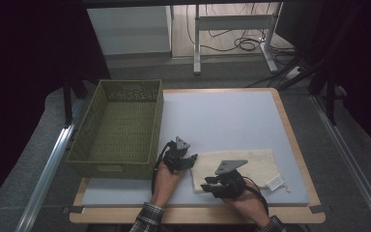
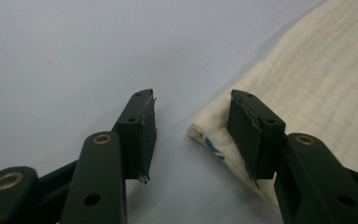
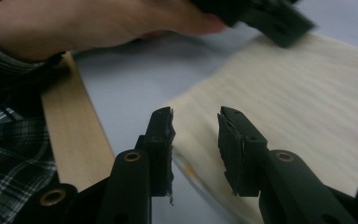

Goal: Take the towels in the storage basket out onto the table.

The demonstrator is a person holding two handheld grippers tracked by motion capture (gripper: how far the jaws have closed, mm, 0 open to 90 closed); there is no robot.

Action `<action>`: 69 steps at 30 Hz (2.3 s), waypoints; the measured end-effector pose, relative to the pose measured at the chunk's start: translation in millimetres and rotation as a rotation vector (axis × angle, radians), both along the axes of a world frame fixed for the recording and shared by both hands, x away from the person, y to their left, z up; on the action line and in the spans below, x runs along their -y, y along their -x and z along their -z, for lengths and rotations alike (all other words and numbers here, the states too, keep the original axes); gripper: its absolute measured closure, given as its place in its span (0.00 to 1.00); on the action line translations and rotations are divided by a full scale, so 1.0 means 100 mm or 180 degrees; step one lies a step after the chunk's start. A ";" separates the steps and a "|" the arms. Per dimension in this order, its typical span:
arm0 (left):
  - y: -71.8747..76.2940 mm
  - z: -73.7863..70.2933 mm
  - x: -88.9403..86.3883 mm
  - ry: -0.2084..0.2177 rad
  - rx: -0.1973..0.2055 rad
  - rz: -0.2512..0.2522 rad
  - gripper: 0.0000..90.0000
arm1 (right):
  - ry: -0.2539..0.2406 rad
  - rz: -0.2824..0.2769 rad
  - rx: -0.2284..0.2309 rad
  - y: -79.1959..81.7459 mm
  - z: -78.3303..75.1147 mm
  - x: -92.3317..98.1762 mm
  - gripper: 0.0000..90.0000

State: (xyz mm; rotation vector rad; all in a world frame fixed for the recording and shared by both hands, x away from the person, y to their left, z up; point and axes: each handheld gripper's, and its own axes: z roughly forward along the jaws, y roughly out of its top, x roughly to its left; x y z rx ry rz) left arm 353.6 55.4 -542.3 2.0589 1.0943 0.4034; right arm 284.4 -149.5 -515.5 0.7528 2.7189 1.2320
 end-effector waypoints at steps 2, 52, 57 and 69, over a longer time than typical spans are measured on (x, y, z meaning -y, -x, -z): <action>0.00 0.00 0.00 0.0001 0.0001 0.0000 0.57 | 0.0020 -0.0074 0.0012 0.03 0.02 -0.11 0.71; -0.24 -0.54 0.88 0.0020 0.0361 0.0641 0.96 | -0.0164 0.0685 0.0369 0.03 -0.21 0.81 0.95; -0.30 -0.55 1.11 0.0018 0.0364 0.0758 0.95 | -0.0155 0.0801 0.0403 0.04 -0.22 0.98 0.95; -0.39 -0.56 1.61 0.0029 0.0421 0.0984 0.95 | -0.0237 0.1139 0.0347 0.07 -0.20 1.49 0.95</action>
